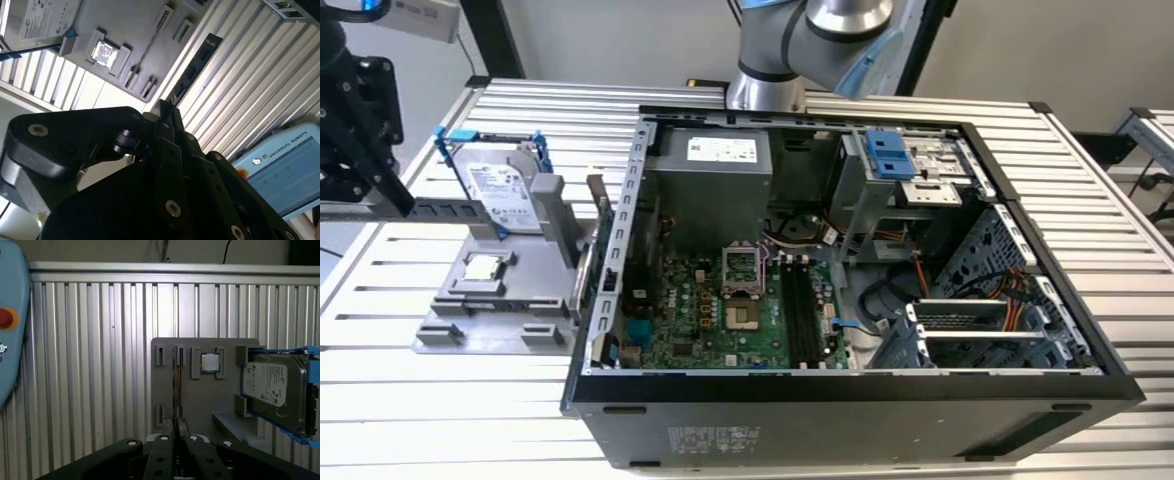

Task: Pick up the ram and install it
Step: 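Pick up the ram and move it above insertion slot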

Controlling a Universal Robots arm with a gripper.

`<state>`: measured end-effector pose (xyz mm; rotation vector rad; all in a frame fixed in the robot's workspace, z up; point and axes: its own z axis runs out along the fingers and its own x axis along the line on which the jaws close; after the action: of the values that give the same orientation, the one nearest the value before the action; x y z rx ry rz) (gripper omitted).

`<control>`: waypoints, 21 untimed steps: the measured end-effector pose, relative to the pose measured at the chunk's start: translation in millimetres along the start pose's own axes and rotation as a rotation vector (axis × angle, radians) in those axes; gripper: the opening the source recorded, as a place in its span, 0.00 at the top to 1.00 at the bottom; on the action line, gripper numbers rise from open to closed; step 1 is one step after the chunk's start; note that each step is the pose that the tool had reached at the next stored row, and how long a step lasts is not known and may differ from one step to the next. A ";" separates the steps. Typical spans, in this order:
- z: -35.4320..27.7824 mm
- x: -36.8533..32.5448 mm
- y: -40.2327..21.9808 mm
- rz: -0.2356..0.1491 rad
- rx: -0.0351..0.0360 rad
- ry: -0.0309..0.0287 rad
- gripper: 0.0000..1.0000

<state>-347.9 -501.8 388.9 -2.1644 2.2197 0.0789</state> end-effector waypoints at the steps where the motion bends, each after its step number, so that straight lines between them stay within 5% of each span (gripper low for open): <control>1: 0.0 -0.1 -2.3 0.000 -0.0002 -0.0001 1.00; 21: -0.4 -1.8 -68.1 0.000 -0.0082 0.0002 1.00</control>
<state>-279.7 -501.7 388.9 -2.1687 2.2234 0.0880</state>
